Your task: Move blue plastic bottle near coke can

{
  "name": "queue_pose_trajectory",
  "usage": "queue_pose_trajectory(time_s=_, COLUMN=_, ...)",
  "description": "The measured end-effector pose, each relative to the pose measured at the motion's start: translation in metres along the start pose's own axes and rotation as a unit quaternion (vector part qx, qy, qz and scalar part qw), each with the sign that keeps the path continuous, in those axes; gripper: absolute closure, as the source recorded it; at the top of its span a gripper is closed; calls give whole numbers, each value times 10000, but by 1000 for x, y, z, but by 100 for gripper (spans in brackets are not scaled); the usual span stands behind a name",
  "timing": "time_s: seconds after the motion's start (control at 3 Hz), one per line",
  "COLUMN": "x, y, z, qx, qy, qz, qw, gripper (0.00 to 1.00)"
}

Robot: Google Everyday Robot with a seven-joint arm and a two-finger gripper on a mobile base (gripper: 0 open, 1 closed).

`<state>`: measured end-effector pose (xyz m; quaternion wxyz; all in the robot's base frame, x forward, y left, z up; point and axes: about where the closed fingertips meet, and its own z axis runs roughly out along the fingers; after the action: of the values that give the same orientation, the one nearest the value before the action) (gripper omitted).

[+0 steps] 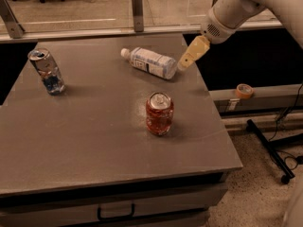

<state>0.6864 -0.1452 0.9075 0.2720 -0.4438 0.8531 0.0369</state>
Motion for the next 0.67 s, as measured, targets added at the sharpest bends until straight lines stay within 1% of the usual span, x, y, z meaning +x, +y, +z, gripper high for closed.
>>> queue_pose_trajectory(time_s=0.33, x=-17, y=35, z=22, qx=-344, qy=-31, qz=97, qw=9994, gripper=0)
queue_pose_trajectory(time_s=0.67, x=-31, y=60, z=48, qx=-590, qy=-41, qz=138, qw=9982, gripper=0)
